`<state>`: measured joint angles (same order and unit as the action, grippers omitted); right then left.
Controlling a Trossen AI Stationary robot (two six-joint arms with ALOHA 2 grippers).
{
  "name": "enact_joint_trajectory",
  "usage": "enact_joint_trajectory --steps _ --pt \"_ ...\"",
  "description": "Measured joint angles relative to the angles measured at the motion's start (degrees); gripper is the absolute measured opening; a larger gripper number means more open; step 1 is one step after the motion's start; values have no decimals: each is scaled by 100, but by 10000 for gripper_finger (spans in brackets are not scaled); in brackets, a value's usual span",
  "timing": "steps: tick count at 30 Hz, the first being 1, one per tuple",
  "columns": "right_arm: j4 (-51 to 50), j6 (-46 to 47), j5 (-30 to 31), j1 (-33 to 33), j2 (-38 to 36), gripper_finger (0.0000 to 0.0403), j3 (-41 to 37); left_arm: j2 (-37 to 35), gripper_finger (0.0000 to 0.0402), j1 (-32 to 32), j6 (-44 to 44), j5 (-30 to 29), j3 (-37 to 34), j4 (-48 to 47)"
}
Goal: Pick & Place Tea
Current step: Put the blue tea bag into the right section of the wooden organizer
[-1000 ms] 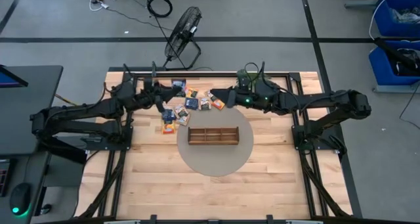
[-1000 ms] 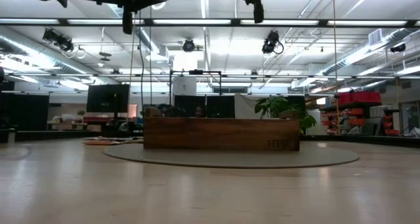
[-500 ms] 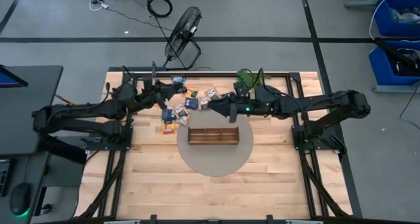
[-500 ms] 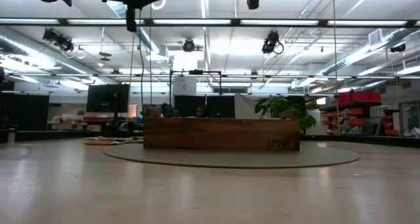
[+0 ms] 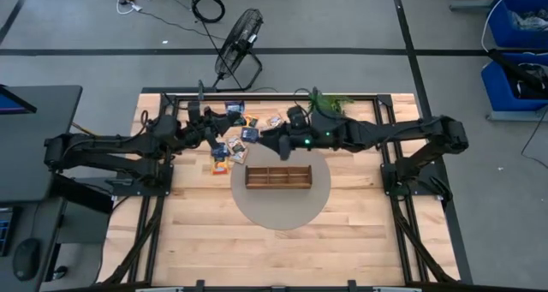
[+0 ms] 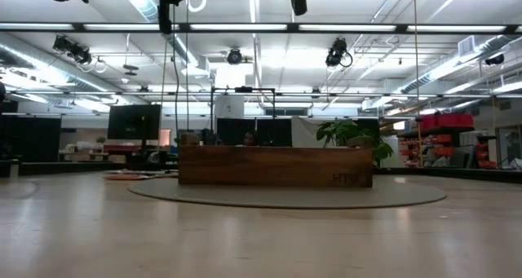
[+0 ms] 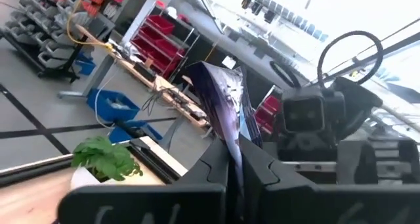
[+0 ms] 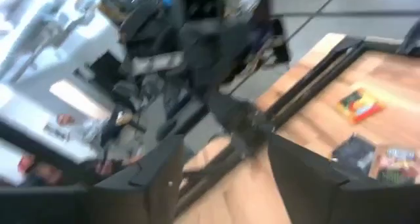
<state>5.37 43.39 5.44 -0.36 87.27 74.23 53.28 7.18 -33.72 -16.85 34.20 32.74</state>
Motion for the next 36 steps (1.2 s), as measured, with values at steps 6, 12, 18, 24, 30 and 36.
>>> enact_joint_trajectory --steps 6,12,18,24,30,36 --pt "421 222 102 -128 124 284 126 -3 8 -70 124 -28 2 51" --pt "551 524 120 -335 296 278 124 -3 9 -70 127 -56 2 52" --pt "1016 566 -169 -357 559 264 119 -3 10 -70 101 -104 2 5" --pt "1019 550 -191 -364 602 260 119 -3 6 -66 105 -111 2 -17" --pt "1010 545 -191 -432 602 260 119 67 9 -68 -14 -98 4 -4" --pt "989 545 -189 -434 602 260 119 369 6 -198 139 -177 9 283"
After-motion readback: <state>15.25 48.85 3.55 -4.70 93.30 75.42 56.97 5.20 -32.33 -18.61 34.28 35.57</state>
